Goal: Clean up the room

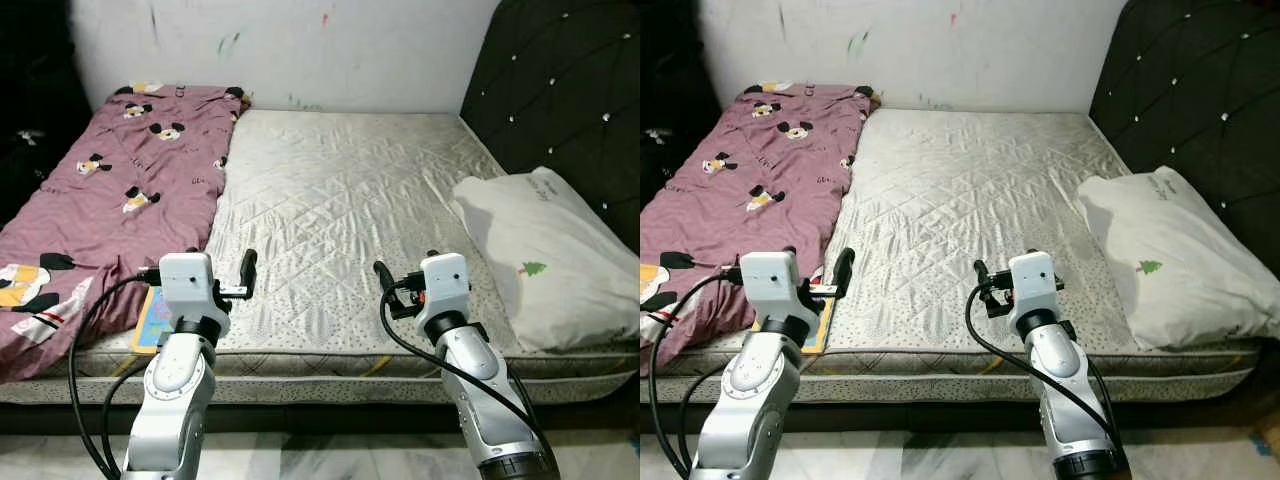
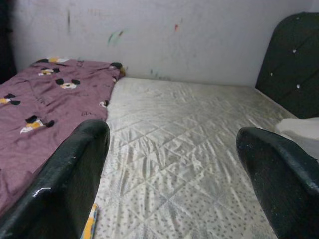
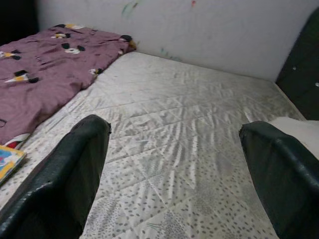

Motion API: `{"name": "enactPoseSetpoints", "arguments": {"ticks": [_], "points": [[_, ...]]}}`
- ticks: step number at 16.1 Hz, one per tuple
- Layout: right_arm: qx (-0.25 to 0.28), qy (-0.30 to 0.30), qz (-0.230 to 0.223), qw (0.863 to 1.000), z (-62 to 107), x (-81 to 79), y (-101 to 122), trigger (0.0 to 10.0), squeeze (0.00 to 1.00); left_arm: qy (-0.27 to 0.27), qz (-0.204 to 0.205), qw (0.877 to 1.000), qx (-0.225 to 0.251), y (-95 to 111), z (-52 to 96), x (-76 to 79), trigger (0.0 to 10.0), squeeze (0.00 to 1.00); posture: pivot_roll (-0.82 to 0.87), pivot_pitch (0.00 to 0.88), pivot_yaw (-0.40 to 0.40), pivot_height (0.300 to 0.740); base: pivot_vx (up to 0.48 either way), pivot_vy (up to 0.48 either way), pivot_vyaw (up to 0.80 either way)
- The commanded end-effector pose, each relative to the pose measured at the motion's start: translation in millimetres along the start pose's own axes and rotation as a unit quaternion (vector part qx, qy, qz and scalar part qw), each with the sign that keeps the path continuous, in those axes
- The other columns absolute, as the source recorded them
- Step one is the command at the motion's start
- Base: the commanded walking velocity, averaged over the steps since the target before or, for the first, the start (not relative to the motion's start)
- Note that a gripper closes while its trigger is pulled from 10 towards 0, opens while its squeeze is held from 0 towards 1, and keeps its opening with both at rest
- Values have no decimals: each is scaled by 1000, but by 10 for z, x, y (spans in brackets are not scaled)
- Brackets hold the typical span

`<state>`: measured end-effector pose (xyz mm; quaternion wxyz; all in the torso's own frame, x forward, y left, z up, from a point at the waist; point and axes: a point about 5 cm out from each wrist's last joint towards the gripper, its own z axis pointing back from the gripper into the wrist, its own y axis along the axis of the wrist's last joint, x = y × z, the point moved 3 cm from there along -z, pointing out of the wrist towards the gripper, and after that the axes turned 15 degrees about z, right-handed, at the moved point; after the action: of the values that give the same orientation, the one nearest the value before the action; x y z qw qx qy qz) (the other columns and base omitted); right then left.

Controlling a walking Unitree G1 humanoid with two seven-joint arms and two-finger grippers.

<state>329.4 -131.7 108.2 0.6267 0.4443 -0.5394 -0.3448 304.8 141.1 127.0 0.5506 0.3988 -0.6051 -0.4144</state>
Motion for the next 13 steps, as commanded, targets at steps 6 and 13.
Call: {"name": "enactPoseSetpoints", "arguments": {"ticks": [6, 13], "points": [[-2, 36, -1, 999, -54, -144, 34, 10000, 0, 19, -5, 1000, 11, 38, 43, -27, 10000, 0, 13, 20, -60, 740, 0, 0, 0], [6, 75, 1, 997, -182, -298, 106, 10000, 0, 59, -1, 998, 20, 37, 188, -138, 10000, 0, 65, 28, -111, 740, 0, 0, 0]]}}
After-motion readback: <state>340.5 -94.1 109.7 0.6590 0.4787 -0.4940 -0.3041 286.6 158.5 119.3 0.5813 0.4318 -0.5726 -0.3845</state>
